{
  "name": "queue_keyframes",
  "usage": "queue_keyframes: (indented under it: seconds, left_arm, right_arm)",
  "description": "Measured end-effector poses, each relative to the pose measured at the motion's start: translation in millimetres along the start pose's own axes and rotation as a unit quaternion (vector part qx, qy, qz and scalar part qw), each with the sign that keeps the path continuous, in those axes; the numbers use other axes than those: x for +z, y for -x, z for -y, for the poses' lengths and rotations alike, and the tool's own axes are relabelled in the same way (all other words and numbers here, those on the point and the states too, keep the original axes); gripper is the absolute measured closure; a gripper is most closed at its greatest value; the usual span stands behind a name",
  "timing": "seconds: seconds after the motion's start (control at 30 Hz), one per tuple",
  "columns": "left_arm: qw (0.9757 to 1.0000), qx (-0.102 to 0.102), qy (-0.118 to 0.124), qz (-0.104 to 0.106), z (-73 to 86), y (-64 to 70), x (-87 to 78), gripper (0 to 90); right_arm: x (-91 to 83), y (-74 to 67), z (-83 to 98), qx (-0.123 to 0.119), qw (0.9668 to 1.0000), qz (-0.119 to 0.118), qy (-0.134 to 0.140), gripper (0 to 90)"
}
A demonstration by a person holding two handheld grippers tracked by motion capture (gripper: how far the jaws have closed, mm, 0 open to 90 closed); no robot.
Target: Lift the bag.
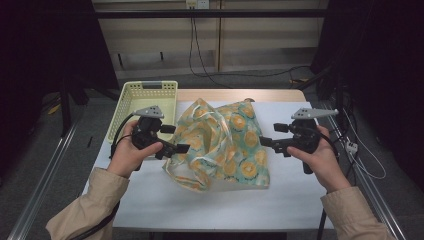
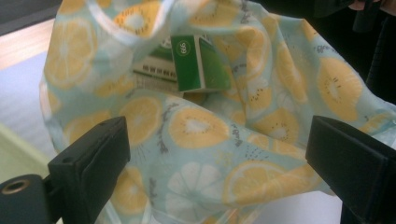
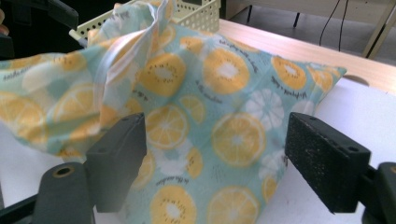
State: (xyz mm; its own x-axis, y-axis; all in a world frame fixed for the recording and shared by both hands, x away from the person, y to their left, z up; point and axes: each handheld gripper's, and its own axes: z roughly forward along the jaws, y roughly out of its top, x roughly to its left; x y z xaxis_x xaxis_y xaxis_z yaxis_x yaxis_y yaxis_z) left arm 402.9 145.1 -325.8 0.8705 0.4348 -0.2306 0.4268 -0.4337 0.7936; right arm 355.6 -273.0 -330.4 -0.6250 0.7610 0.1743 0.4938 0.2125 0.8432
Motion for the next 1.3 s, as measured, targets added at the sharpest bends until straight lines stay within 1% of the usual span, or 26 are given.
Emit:
queue_keyframes:
  seconds: [0.03, 0.07, 0.13, 0.17, 0.2, 0.27, 0.33, 0.37, 0.4, 0.47, 0.57, 0.63, 0.67, 0.7, 0.73, 0.8, 0.83, 0.9, 0.93, 0.97, 1.03, 1.17, 1.23, 1.3]
  left_arm:
    - [1.0000, 0.000, -0.002, -0.001, 4.3, -0.3, -0.6, 6.3]
    - [1.0000, -0.001, -0.005, -0.001, 8.4, 0.1, -1.1, 6.2]
    - [1.0000, 0.001, -0.004, -0.003, 16.2, 0.6, -3.0, 6.2]
    - [1.0000, 0.000, -0.002, -0.003, 19.9, 1.0, -4.6, 6.2]
    - [1.0000, -0.001, 0.004, -0.008, 24.6, 1.5, -6.5, 6.2]
    - [0.9999, -0.002, 0.008, -0.010, 31.9, 2.6, -8.2, 6.3]
    - [0.9999, -0.007, 0.010, -0.011, 37.9, 2.5, -9.0, 6.3]
    - [0.9998, -0.011, 0.011, -0.009, 41.5, 2.0, -9.0, 6.2]
    - [0.9997, -0.012, 0.010, -0.016, 44.7, 1.6, -9.2, 6.3]
    - [0.9997, -0.010, 0.008, -0.020, 50.8, 1.9, -8.1, 6.3]
    - [0.9998, -0.013, 0.004, -0.018, 60.8, 2.5, -5.1, 6.3]
    - [0.9996, -0.014, -0.002, -0.022, 68.4, 2.6, -1.9, 6.4]
    - [0.9996, -0.013, -0.005, -0.023, 72.0, 2.5, -1.0, 6.4]
    - [0.9997, -0.014, -0.003, -0.021, 75.5, 2.4, 0.2, 6.4]
    - [0.9997, -0.015, 0.000, -0.020, 78.8, 2.3, 1.0, 6.4]
    - [0.9997, -0.013, -0.001, -0.021, 83.8, 2.4, 1.3, 6.6]
    - [0.9996, -0.010, -0.002, -0.026, 85.8, 3.1, 0.7, 6.6]
    - [0.9996, -0.007, -0.003, -0.027, 90.2, 4.1, -1.3, 6.6]
    - [0.9996, -0.009, 0.003, -0.027, 93.1, 4.2, -2.1, 6.5]
    - [0.9995, -0.011, 0.001, -0.029, 96.0, 4.1, -3.7, 6.5]
    - [0.9993, -0.019, 0.006, -0.032, 102.9, 3.8, -5.1, 6.4]
    - [0.9990, -0.030, 0.000, -0.034, 115.5, 1.5, -2.3, 6.1]
    - [0.9988, -0.033, -0.004, -0.034, 120.6, 0.2, -0.1, 6.1]
    - [0.9988, -0.035, -0.005, -0.033, 126.1, -2.4, 2.9, 6.1]
  right_arm:
    - [-0.3, 0.2, 5.3, 0.002, 1.0000, -0.002, -0.001, 21.0]
    - [-0.8, 0.0, 10.4, 0.002, 1.0000, 0.002, -0.004, 21.0]
    - [-1.2, -0.4, 20.6, 0.002, 1.0000, 0.004, -0.005, 21.0]
    - [-1.5, -0.7, 26.1, 0.004, 1.0000, 0.004, -0.006, 21.0]
    - [-1.4, -1.6, 31.7, 0.006, 0.9999, 0.006, -0.006, 21.0]
    - [-0.6, -3.5, 43.3, -0.001, 0.9999, 0.010, -0.011, 21.0]
    - [0.3, -4.8, 54.5, 0.008, 0.9999, 0.002, -0.008, 21.0]
    - [1.0, -5.2, 59.7, 0.009, 0.9999, 0.002, -0.009, 21.0]
    - [2.0, -6.0, 64.6, 0.008, 0.9999, 0.006, -0.012, 21.0]
    - [3.4, -6.8, 74.1, 0.008, 0.9998, 0.005, -0.016, 21.0]
    - [4.1, -8.3, 87.1, 0.009, 0.9998, 0.010, -0.017, 21.0]
    - [4.9, -9.3, 95.5, 0.011, 0.9997, 0.007, -0.019, 21.0]
    - [4.9, -10.1, 99.5, 0.010, 0.9997, 0.009, -0.020, 21.0]
    - [4.8, -10.2, 103.0, 0.012, 0.9997, 0.007, -0.020, 20.9]
    - [4.6, -10.3, 106.0, 0.011, 0.9997, 0.007, -0.019, 20.9]
    - [3.3, -11.1, 109.5, 0.003, 0.9997, 0.016, -0.019, 20.9]
    - [2.5, -11.4, 110.9, 0.001, 0.9997, 0.019, -0.018, 20.7]
    - [0.7, -10.8, 114.5, 0.005, 0.9998, 0.017, -0.007, 20.7]
    - [0.7, -10.0, 116.9, 0.010, 0.9998, 0.013, -0.008, 20.6]
    - [0.8, -9.6, 119.5, 0.013, 0.9997, 0.016, -0.011, 20.4]
    - [0.8, -9.5, 124.2, 0.011, 0.9996, 0.019, -0.015, 20.4]
    - [-0.2, -7.3, 131.8, 0.016, 0.9995, 0.023, -0.016, 19.9]
    - [-1.1, -6.5, 134.3, 0.018, 0.9995, 0.023, -0.012, 19.7]
    - [-1.9, -6.6, 136.1, 0.014, 0.9993, 0.034, -0.010, 19.4]
